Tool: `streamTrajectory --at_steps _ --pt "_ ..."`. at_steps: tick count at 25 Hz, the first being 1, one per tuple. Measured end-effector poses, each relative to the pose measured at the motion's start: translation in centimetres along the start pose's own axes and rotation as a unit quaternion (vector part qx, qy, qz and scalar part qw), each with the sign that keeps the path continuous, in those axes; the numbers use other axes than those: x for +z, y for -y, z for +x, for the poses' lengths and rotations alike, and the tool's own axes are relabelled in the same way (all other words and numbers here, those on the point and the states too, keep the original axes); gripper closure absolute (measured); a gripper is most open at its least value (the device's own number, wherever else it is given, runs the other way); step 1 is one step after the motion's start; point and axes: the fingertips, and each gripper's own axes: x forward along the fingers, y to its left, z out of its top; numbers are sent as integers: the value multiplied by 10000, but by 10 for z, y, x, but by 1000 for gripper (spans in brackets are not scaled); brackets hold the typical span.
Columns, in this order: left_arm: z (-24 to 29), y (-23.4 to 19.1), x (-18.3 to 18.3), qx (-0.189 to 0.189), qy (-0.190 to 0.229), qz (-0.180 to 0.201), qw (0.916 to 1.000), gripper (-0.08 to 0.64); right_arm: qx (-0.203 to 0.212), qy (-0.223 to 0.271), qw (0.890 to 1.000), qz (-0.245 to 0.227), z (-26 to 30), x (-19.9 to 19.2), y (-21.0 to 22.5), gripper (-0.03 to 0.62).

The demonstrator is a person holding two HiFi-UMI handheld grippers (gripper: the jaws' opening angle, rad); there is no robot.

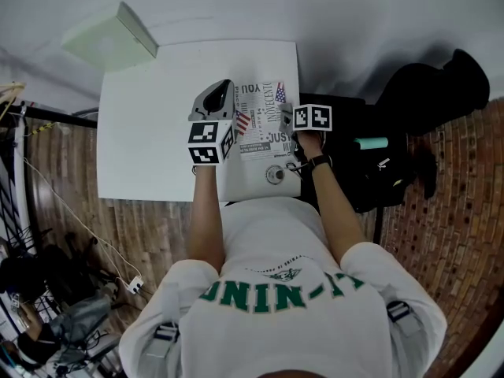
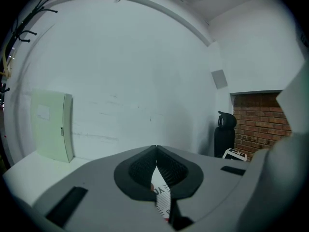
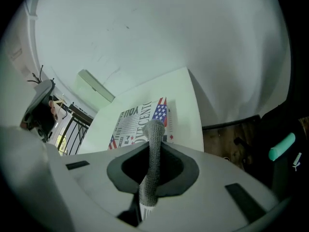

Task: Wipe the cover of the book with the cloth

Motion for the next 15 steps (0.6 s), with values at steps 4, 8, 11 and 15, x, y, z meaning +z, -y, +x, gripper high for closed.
streamTrajectory --at_steps 4,8,11,15 --pt "-5 -10 0 142 -19 -27 9999 555 -103 -237 9991 -345 8 -7 -21 555" --pt "-13 -22 4 290 20 -63 9996 554 497 -492 9944 -798 28 -22 -89 554" --pt "-19 -30 4 378 33 -74 9993 555 826 -707 9881 -1085 47 -36 -134 554" --pt "-26 -35 4 446 27 -79 9990 555 913 -908 9836 -1266 64 -52 -155 553"
